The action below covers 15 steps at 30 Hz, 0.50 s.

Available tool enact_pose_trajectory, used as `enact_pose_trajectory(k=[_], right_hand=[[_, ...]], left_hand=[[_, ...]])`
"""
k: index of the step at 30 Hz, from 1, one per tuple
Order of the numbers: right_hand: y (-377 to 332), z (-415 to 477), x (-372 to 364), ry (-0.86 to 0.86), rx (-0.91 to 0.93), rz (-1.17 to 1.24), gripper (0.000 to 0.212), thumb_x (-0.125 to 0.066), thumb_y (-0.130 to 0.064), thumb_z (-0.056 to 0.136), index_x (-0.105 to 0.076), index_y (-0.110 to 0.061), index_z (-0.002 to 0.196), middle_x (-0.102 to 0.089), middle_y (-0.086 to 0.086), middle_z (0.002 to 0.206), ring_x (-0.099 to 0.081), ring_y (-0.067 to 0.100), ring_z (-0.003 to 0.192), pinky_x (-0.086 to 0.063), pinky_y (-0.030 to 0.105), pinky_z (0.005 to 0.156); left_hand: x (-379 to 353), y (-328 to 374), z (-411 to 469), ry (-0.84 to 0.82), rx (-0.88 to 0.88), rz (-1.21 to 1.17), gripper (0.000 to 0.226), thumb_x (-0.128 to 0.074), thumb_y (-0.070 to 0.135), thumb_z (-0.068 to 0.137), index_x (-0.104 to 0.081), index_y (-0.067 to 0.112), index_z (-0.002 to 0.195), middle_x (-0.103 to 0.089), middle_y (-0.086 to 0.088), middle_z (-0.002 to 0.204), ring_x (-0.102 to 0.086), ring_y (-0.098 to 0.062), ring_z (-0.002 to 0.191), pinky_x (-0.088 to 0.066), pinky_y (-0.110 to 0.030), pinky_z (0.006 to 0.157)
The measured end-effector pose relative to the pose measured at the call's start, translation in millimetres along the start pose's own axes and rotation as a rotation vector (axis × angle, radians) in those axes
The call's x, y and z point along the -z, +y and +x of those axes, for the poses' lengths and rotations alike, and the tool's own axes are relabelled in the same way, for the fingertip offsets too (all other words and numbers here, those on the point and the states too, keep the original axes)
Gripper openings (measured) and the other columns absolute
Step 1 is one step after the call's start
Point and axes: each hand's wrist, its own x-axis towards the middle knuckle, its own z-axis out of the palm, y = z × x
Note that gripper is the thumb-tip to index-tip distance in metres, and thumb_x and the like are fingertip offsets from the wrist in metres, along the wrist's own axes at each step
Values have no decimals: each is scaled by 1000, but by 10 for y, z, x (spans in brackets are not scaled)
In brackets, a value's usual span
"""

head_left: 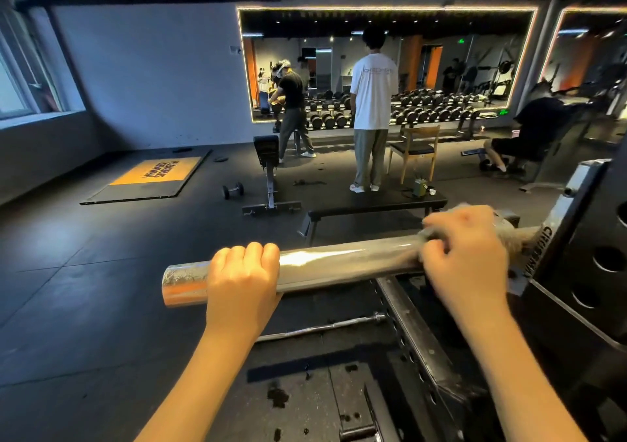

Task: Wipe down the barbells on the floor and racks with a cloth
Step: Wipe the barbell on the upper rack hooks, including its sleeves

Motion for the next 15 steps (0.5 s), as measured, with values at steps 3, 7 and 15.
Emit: enact_pose_trajectory(k=[3, 7, 15], right_hand=[[136, -193, -136, -129, 184, 8, 36, -45, -25, 87, -73, -10, 104, -67, 5, 107, -56, 26, 96, -36, 34, 84], [511, -48, 0, -57, 33, -20, 35, -44, -25, 89, -72, -10, 103, -65, 9, 120, -46, 30, 125, -19, 52, 113], [187, -284, -230, -218, 177, 110, 48, -36, -29, 94, -51, -10, 136, -37, 9, 151, -33, 21, 140, -30, 45, 114]], left_hand=[[-8, -3, -9, 1, -1, 5, 35, -86, 17, 58, -58, 7, 76, -52, -8, 61, -49, -25, 52, -40, -33, 56], [-6, -1, -10, -6, -1, 8, 34, -86, 18, 59, -59, 7, 77, -53, -8, 61, -49, -25, 52, -40, -33, 56], [6, -5, -18, -25, 7, 8, 36, -87, 22, 60, -59, 6, 78, -56, -10, 63, -51, -26, 54, -40, -33, 56]])
